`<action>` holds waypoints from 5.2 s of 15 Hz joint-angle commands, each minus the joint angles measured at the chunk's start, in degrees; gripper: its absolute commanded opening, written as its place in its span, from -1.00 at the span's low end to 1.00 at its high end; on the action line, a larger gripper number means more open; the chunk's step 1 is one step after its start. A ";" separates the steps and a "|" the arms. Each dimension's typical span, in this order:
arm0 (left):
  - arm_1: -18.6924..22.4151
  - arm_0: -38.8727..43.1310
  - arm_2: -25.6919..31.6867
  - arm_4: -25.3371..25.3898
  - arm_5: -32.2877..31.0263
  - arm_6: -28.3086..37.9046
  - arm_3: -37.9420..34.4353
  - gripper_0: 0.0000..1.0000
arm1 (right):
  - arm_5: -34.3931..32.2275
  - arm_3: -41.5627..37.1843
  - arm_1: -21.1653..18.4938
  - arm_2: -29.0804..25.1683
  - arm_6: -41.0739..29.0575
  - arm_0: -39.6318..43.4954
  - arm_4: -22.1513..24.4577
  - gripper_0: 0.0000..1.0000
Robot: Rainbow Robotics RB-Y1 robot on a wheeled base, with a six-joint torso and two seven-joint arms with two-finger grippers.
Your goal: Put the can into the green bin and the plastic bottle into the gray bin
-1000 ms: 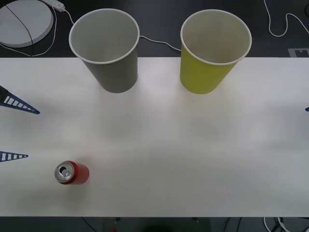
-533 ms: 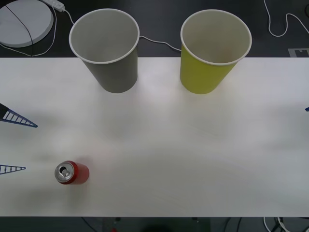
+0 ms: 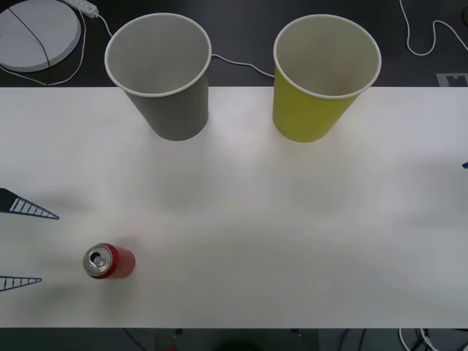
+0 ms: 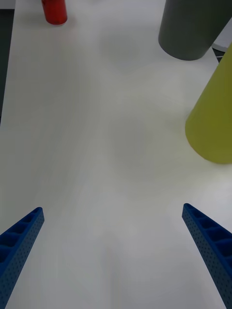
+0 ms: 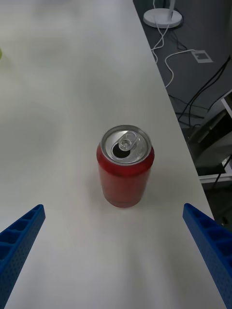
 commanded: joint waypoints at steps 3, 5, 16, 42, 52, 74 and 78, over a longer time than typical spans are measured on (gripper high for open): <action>-0.01 -4.60 -10.74 6.49 -0.01 -6.03 9.65 1.00 | 0.00 0.00 -0.01 0.00 0.00 0.00 0.00 1.00; -0.53 -4.86 -13.11 8.42 -0.01 -6.65 11.41 1.00 | 0.00 0.00 -0.01 0.00 0.00 0.00 0.00 1.00; -9.85 -4.86 -13.64 8.95 0.52 -7.97 16.86 1.00 | 0.00 0.00 -0.01 0.00 0.00 0.00 0.00 1.00; -19.34 -4.78 -13.64 10.35 7.38 -7.44 16.94 -0.99 | 0.00 0.00 -0.01 0.00 0.00 0.00 0.00 1.00; -13.45 -4.86 -13.02 9.65 10.72 1.79 9.21 -0.98 | 0.00 0.00 -0.01 0.00 0.00 0.00 0.00 1.00; 2.28 -8.29 13.96 -23.04 8.08 93.90 -50.56 -0.95 | 0.00 0.00 -0.01 0.00 0.00 0.00 0.00 1.00; 2.28 -17.08 10.00 -26.82 7.02 104.71 -54.16 -0.95 | 0.00 0.00 -0.01 0.00 0.00 0.00 0.00 1.00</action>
